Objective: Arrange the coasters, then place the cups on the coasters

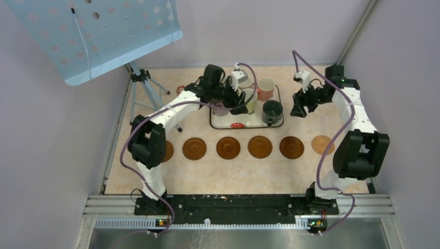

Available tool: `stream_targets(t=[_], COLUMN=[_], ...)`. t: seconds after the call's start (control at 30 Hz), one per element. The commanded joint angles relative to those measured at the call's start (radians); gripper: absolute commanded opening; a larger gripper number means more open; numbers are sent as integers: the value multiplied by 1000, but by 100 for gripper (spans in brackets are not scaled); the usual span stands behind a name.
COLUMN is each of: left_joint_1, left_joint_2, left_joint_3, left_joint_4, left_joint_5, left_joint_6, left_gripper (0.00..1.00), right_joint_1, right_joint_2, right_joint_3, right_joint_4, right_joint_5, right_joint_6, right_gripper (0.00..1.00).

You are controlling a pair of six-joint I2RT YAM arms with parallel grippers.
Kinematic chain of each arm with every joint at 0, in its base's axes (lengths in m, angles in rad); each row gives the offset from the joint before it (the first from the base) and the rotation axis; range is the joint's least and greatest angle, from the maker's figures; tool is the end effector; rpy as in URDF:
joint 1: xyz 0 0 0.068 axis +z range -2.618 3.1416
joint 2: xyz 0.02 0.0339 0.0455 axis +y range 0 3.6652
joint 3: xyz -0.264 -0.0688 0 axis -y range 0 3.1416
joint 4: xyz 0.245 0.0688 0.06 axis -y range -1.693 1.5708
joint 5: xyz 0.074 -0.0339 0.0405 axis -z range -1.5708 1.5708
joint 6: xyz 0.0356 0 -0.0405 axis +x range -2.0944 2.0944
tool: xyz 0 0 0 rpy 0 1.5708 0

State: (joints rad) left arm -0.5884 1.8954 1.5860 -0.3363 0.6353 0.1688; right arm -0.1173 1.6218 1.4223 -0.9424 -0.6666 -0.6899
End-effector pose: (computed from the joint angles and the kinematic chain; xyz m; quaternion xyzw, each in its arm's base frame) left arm 0.3525 -0.2606 0.2845 0.4437 0.7384 -0.3617 0.3564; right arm 0.3282 -0.0165 0.2947 -0.3275 0.8661 0.2150 0.3105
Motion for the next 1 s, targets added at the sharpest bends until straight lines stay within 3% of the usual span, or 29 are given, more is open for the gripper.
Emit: stream_targets(t=[0.0,0.17,0.33,0.67,0.97], left_joint_1=[95,144,205,256,266], left_joint_2=[-89,-103,-135,-172,-179], left_joint_3=[-31,-18,-42,-61,-64], left_joint_4=[-37,-113,-110,-97,-81], left_joint_5=[153,156,179,171,172], left_joint_6=[-13,-3,-17,-48,-69], left_gripper=[90,91,92,92,93], right_joint_1=[48,162,240,355,431], right_joint_2=[-92,-83,-34,69,132], right_joint_3=[48,45,32,58,41], right_joint_4=[-163,-233,-264,-322,-209], right_joint_5=[-115,-63,-9,119,276], right_joint_6=[-665,-1142,-1438,-1685,-1758], right_gripper=[66,65,63,56,53])
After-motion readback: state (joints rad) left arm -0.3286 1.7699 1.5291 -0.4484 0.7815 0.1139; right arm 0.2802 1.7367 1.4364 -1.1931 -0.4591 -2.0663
